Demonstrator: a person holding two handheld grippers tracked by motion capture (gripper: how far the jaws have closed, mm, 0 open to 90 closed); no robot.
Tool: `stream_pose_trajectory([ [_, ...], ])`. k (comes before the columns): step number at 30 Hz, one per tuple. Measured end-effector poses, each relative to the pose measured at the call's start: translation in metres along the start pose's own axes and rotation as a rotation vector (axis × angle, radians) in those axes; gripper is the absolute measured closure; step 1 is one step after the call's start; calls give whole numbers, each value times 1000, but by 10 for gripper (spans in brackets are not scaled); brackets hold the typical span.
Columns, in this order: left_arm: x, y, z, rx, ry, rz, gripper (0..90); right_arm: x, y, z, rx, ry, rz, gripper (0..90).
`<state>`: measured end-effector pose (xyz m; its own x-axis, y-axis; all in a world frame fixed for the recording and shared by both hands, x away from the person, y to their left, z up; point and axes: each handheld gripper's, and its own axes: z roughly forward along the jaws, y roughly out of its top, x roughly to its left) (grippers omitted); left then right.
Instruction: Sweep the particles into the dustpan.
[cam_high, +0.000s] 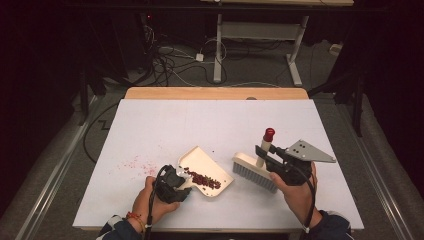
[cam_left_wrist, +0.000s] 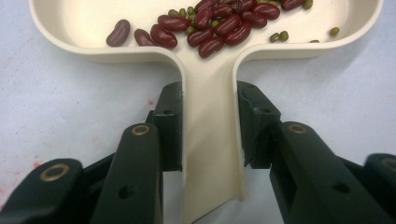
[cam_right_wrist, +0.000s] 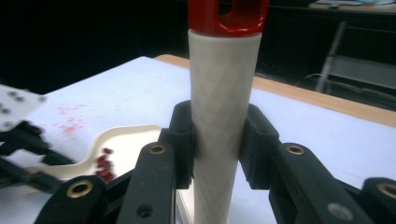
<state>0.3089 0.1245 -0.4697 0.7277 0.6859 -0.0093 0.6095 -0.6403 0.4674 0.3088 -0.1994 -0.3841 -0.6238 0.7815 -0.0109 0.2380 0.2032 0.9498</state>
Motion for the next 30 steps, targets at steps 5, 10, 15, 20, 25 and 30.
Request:
stream_pose_trajectory([
  [5,-1,1,0,0,-2,1,635,13,3,2,-1,1,-59,695],
  [10,0,1,0,0,-8,-2,635,1,8,-5,-43,-33,-28,694],
  [15,2,-1,-1,-1,-16,-9,635,-10,12,8,-91,-61,-15,694],
  [20,4,-2,0,-5,-26,-19,635,-16,17,22,-125,-79,-20,694],
  [25,4,-2,-1,-4,-28,-22,634,-21,20,44,-135,-62,-23,694],
  [30,6,-1,-1,2,-34,-19,635,-21,23,66,-131,-68,-21,695],
])
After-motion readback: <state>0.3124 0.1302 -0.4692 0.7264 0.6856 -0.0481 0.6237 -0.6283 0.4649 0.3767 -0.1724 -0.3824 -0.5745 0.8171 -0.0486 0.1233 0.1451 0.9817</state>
